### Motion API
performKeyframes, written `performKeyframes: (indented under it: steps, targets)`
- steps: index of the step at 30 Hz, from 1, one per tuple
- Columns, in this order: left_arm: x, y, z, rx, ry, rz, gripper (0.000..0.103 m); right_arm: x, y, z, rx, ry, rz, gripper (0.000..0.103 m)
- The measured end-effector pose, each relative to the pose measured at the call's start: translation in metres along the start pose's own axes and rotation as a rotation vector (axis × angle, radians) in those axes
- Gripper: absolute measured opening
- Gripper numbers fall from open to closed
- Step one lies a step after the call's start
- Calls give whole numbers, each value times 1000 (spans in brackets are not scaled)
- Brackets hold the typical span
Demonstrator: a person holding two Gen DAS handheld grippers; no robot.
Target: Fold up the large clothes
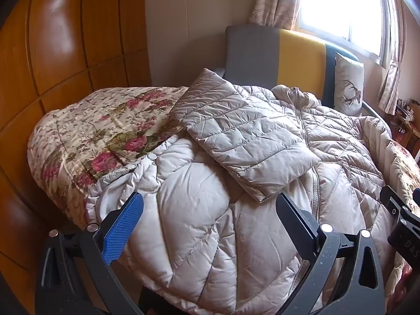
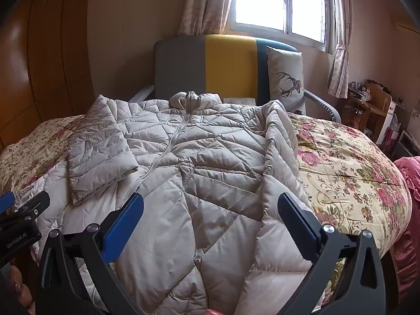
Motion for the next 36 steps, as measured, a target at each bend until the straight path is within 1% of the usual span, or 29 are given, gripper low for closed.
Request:
performKeyframes:
  steps: [8, 9, 10, 16, 23, 36]
  targets:
    - [1, 0, 2, 12, 2, 0, 100, -2, -2, 3, 18, 11, 4, 101]
    - [-1, -1, 3, 12, 4, 1, 100, -9, -3, 11, 18, 17, 16, 101]
    - [-1, -1, 3, 13, 5, 0, 100, -12, -1, 9, 22, 24, 18, 101]
    - [1, -1, 3, 23, 9, -2, 100, -6, -2, 6, 20, 20, 21, 101]
    - [0, -6, 8, 26, 7, 4, 100, -7, -4, 8, 35, 26, 23, 101]
    - [1, -7, 9, 38, 9, 2, 100, -6, -5, 9, 38, 29, 23, 101]
Point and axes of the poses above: each gripper's, at about its wrist camera, not at the fingertips, and z roughly the way its jaws point, x to its left, y to its top, the point moved 4 cm from there along z, roughly the way its jaws point, and after that the axes turned 10 degrees about y, right-handed, at the moved point
